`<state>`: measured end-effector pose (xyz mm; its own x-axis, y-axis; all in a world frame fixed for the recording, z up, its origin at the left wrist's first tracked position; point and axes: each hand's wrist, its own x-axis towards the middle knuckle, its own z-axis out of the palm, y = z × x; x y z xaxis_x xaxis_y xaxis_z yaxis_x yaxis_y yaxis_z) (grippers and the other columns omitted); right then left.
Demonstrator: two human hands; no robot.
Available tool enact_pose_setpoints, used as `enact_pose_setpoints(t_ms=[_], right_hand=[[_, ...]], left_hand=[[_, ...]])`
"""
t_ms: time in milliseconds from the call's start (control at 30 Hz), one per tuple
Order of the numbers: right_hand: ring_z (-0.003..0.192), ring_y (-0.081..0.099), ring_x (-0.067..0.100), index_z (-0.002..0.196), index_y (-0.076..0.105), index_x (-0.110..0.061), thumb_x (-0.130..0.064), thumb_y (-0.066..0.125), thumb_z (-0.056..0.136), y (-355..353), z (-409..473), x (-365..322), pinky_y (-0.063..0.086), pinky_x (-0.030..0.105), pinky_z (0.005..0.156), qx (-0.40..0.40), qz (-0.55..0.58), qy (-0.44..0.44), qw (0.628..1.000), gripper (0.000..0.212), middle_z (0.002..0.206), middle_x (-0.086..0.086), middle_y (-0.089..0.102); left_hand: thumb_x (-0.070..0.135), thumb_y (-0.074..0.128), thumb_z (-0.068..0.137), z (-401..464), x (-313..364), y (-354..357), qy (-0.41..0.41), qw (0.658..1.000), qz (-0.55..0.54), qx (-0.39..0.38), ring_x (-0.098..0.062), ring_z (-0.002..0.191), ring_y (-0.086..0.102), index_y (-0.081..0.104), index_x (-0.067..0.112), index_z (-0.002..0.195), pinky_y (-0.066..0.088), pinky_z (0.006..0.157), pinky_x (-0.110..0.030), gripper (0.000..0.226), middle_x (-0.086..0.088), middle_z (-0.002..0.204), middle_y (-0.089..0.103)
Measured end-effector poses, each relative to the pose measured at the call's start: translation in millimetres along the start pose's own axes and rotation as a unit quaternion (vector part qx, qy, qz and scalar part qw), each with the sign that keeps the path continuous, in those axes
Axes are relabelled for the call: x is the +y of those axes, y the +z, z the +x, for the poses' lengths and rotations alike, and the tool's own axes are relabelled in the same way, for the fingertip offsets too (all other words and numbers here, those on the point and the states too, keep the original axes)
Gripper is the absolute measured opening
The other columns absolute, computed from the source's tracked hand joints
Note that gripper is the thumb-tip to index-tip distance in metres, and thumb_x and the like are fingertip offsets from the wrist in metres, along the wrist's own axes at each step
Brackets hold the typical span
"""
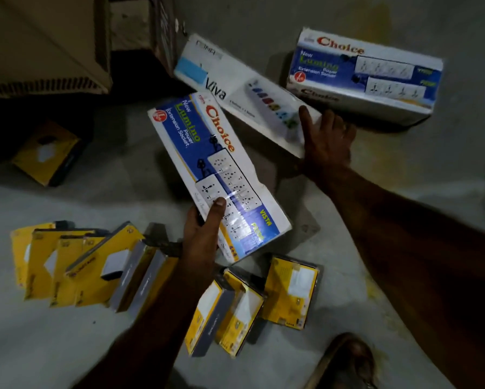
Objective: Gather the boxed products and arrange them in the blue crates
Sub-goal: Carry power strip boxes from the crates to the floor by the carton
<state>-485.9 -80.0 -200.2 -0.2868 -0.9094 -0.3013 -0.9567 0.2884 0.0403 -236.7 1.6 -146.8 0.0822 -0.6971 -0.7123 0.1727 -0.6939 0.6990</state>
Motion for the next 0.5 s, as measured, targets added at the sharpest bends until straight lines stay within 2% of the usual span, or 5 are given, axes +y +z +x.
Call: enact_pose_setpoints(t_ms=[100, 200, 267, 367, 500], right_hand=[[0.123, 0.035, 0.044, 0.151, 0.017, -0.030, -0.060, 0.064, 0.069, -19.2, -26.0, 1.5, 0.032, 0.052, 0.100, 0.003, 0.044, -0.015, 0.999, 0.099, 0.137, 0.028, 0.032], [0.110, 0.046, 0.045, 0.146, 0.035, -0.027, -0.068, 0.047, 0.065, -52.1, -71.8, 6.4, 0.040, 0.049, 0.089, 0.026, 0.089, 0.030, 0.995, 0.092, 0.126, 0.030, 0.043], [0.103, 0.049, 0.045, 0.143, 0.041, -0.026, -0.067, 0.050, 0.064, -85.5, -106.8, 10.2, 0.043, 0.048, 0.085, 0.024, 0.113, 0.056, 0.992, 0.089, 0.120, 0.028, 0.047], [0.106, 0.048, 0.044, 0.140, 0.041, -0.029, -0.064, 0.057, 0.062, -149.8, -165.2, 7.6, 0.046, 0.050, 0.088, 0.032, 0.170, 0.117, 0.978, 0.088, 0.122, 0.022, 0.047], [0.107, 0.047, 0.042, 0.138, 0.041, -0.030, -0.063, 0.056, 0.061, -259.8, -239.0, -16.3, 0.045, 0.052, 0.091, 0.076, 0.272, 0.208, 0.937, 0.086, 0.116, 0.020, 0.047]], left_hand=[[0.027, 0.064, 0.091, -19.5, 13.7, -14.1, 0.005, 1.000, -0.005, -0.020, -0.030, 0.114, 0.064, 0.056, 0.026, 0.130, 0.047, 0.100, -0.056, 0.040, -0.006, 0.125, 0.067], [0.024, 0.060, 0.094, -54.9, 45.8, -21.8, -0.013, 0.999, 0.007, -0.036, -0.028, 0.111, 0.066, 0.054, 0.025, 0.131, 0.050, 0.097, -0.054, 0.037, -0.006, 0.122, 0.068], [0.025, 0.060, 0.093, -83.0, 70.5, -27.7, -0.016, 0.998, 0.016, -0.058, -0.028, 0.108, 0.067, 0.054, 0.023, 0.130, 0.052, 0.094, -0.053, 0.037, -0.006, 0.119, 0.070], [0.028, 0.062, 0.091, -128.7, 113.6, -32.9, -0.021, 0.996, 0.033, -0.075, -0.029, 0.107, 0.067, 0.057, 0.022, 0.128, 0.052, 0.092, -0.054, 0.038, -0.007, 0.119, 0.069], [0.023, 0.062, 0.092, -203.6, 194.0, -40.6, -0.015, 0.995, 0.036, -0.095, -0.031, 0.109, 0.066, 0.060, 0.020, 0.126, 0.051, 0.094, -0.051, 0.035, -0.010, 0.123, 0.067]])
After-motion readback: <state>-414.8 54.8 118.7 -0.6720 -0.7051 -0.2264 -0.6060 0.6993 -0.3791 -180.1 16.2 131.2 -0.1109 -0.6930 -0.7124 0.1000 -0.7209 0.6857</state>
